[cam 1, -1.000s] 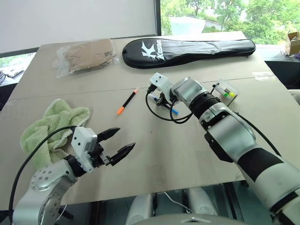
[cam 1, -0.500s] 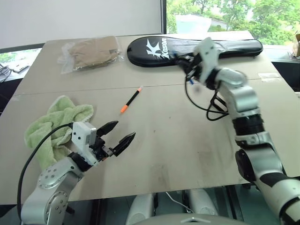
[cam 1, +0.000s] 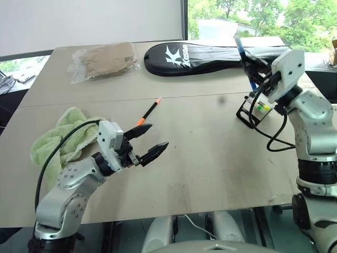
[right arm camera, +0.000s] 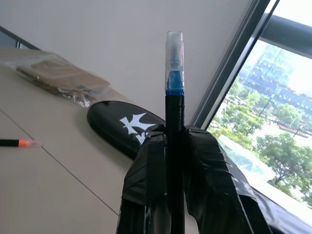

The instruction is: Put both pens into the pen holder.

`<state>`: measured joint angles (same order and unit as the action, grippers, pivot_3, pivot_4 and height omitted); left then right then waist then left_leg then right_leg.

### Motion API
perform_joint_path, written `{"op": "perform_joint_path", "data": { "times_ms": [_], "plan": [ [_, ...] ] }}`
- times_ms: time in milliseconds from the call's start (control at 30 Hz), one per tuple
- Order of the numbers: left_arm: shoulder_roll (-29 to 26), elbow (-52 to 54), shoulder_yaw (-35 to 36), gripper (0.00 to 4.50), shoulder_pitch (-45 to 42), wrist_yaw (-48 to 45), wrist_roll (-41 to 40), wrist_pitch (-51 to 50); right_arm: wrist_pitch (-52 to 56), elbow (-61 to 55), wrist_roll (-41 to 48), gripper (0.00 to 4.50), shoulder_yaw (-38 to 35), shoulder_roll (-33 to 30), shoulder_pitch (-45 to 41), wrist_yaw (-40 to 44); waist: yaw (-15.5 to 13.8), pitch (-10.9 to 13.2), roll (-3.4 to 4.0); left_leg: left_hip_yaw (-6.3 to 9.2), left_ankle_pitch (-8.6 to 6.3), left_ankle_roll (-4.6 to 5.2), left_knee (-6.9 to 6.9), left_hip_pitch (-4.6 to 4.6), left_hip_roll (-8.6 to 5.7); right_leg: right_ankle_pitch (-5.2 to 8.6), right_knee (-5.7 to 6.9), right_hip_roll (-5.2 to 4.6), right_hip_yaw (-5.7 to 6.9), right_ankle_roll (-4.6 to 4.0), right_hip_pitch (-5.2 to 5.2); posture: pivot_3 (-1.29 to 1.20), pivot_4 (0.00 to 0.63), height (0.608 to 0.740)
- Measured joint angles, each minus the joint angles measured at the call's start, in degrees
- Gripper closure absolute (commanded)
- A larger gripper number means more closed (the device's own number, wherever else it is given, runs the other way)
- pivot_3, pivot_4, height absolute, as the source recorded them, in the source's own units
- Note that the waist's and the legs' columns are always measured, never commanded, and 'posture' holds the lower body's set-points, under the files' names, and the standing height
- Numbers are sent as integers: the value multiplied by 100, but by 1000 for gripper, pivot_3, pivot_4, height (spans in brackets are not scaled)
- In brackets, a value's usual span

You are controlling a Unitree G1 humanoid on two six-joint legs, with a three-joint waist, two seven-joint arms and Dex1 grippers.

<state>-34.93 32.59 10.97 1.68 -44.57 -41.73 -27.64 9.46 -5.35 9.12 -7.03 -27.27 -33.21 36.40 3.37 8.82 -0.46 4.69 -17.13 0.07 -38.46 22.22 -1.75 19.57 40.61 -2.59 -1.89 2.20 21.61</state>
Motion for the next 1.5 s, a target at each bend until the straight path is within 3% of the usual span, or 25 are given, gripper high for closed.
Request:
{"op": "perform_joint_path", "data": {
  "times_ms": [333,767,1033,1400,1467,1500],
  "plan": [
    [-202,167,-38,0,-147,-178,-163,-183,-2093,1417,-640,4483,167,-184,72,-181,37,1,-1,-14,0,0,4,-12,4,0,3,5,-14,0,-2,0,150,740],
    [-202,42,60,0,-146,-139,-146,-180,-2124,1063,-372,4483,148,25,92,-450,28,1,-1,-14,0,0,3,-11,4,0,2,4,-15,0,-2,0,150,740],
    [-204,-23,92,0,-162,-142,-138,-180,-1820,403,-155,4483,168,160,647,-546,-44,1,-1,-13,0,0,3,-12,4,0,2,4,-15,0,-2,0,150,740],
    [-295,-69,86,0,-375,-144,-112,-181,-2482,1244,-435,4483,181,172,693,-662,-76,1,-1,-17,0,0,4,-15,4,0,3,6,-19,0,-2,0,150,740],
    [-298,-85,86,0,-384,-142,-107,-181,-2627,1349,-432,3460,180,167,680,-649,-81,1,-1,-16,0,0,4,-15,4,0,2,6,-18,0,-3,0,150,740],
    [-302,-102,87,0,-392,-141,-104,-181,-2665,1383,-427,3226,179,163,680,-640,-84,1,-1,-16,0,0,3,-15,4,0,2,6,-18,0,-3,0,150,740]
  ]
}}
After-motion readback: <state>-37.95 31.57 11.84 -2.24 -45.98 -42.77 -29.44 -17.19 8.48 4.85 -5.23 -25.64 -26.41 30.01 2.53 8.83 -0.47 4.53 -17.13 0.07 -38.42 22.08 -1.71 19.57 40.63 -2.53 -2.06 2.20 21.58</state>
